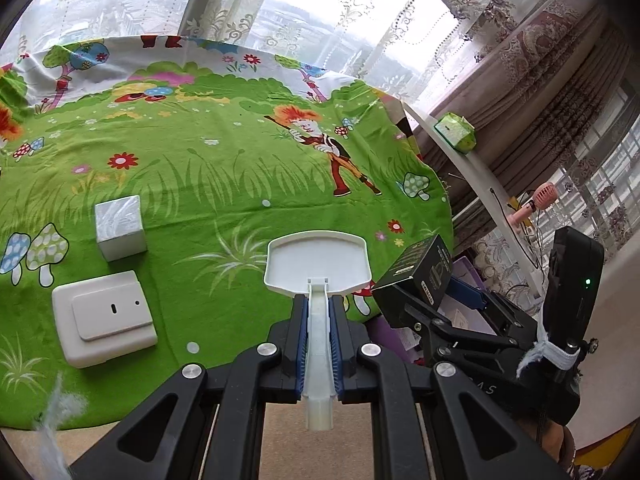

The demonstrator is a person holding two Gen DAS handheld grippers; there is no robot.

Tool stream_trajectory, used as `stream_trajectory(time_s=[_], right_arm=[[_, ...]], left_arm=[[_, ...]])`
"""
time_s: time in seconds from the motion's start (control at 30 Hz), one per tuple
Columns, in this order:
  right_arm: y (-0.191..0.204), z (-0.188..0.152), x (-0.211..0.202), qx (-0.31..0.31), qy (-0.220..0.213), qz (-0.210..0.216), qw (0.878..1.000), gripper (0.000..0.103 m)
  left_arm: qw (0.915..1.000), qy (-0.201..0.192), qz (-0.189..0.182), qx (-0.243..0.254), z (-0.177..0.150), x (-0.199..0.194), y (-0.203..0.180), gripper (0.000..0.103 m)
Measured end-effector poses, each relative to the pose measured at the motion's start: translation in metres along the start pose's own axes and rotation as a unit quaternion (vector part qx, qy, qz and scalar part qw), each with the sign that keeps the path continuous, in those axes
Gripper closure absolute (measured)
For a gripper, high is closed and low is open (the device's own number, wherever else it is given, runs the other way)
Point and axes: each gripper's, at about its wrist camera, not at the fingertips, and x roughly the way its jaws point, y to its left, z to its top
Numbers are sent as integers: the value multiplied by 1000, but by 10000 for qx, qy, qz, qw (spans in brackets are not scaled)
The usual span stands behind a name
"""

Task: Organize rigid objects
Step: 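Carry both held items over the purple box and open both tools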

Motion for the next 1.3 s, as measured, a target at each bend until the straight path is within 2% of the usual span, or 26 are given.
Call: stream_trajectory(time_s=[0.23,0.47,0.73,0.77,0.83,0.9,0.97,1.03,1.2,1.3], right_arm=[[-53,-20,-22,357,-14,-374,9987,12],[-104,-41,-39,755,30,-733,9944,12],[-145,-52,-55,1189,5,-1087,9869,11],[-149,-53,-56,1248,16,-1114,9859,10],[-156,-56,-56,1342,31,-1151,9842,10],[-159,-56,-56,1388,23,-1174,9833,10],[-160,-56,-58,1402,-15,-1211,9827,10],[-160,-55,-59,1392,-34,-1238,9825,8],[-155,-52,-57,1286,3,-1406,9817,7],[-152,-51,-55,1201,45,-1537,9808,6]], left_arm=[[9978,390,-362,390,-6,27,-47,92],[9922,706,-635,812,-17,48,-91,92],[9855,1043,-891,1002,-29,65,-113,90],[9854,1053,-897,995,-29,64,-113,89],[9858,1049,-907,944,-29,63,-111,79],[9867,985,-903,926,-28,61,-109,64],[9866,938,-924,963,-27,59,-111,59],[9875,890,-792,1033,-27,58,-114,53],[9917,872,-2,941,-27,61,-107,49],[9932,828,39,813,-27,59,-98,49]])
